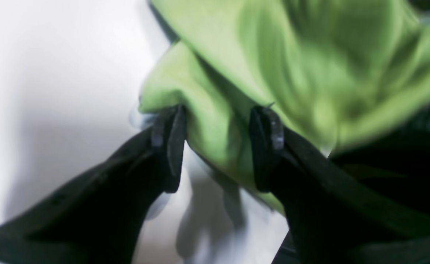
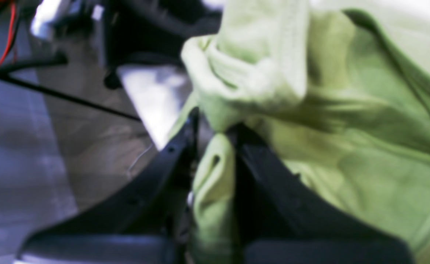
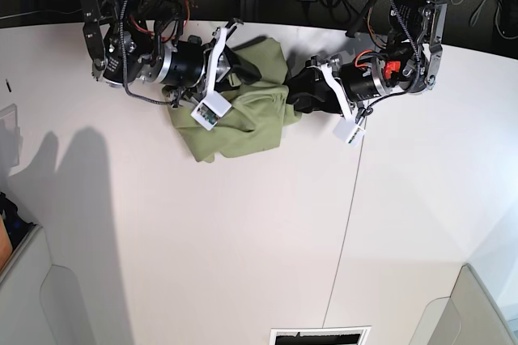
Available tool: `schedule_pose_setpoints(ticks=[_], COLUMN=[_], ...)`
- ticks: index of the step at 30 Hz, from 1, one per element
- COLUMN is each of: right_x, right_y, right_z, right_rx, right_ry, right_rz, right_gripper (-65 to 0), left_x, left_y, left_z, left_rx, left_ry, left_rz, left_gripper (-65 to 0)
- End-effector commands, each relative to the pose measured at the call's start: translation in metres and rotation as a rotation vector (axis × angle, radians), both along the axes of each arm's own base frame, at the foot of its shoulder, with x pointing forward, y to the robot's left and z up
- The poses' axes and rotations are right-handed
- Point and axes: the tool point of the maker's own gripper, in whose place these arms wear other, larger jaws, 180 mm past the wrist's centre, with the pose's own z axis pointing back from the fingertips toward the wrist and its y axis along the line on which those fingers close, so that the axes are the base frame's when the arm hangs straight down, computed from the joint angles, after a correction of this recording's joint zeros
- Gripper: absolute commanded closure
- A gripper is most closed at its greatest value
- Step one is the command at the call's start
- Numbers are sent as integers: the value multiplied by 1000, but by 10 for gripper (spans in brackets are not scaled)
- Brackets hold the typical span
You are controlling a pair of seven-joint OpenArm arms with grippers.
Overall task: Layout the t-shirt on the table in an organized manner, then fold the t-shirt properly
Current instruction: 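Grasp the folded shirt with both grippers near each other, then lift and fold the shirt bundle with the left gripper over itself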
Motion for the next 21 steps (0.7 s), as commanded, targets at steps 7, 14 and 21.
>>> schedule_pose_setpoints(ticks=[7,14,21], right_x=[-2,-1,1], right_y=[0,11,16], right_z=[1,21,47], right_rx=[-9,72,99], right_ry=[-37,-63,-137], right_rz=[-2,4,24], right_gripper=[-181,-340,-340], left_x=[0,0,7], left_y=[7,7,17], left_z=[-5,-5,2], left_rx=[55,54,44], left_ry=[7,7,0], left_rz=[-12,-12,12], left_gripper=[-315,-316,-316])
